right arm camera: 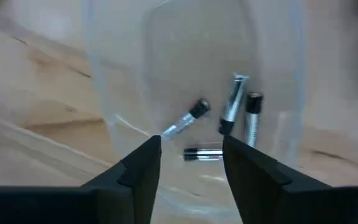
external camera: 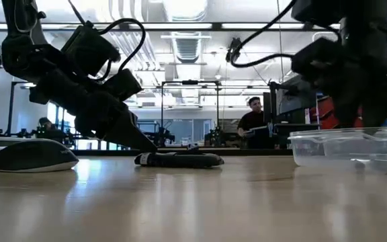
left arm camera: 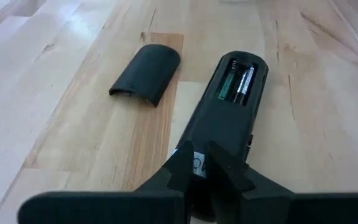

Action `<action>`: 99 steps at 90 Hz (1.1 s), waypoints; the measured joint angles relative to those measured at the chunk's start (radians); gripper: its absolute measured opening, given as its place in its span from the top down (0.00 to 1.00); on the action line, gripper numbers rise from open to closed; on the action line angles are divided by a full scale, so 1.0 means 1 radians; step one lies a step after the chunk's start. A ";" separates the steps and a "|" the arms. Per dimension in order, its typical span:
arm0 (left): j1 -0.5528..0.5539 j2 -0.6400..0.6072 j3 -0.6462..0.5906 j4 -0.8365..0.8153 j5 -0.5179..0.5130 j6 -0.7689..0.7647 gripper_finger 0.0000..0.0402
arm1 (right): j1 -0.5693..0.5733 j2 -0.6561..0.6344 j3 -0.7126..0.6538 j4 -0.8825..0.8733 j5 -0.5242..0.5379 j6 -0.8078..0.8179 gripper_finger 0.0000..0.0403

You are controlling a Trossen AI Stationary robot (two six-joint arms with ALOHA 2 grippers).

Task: Insert battery
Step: Insert the silver battery into the remote battery compartment

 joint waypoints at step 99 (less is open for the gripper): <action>0.000 0.000 0.002 -0.008 0.002 -0.008 0.95 | -0.003 0.168 0.011 0.091 0.004 0.129 0.76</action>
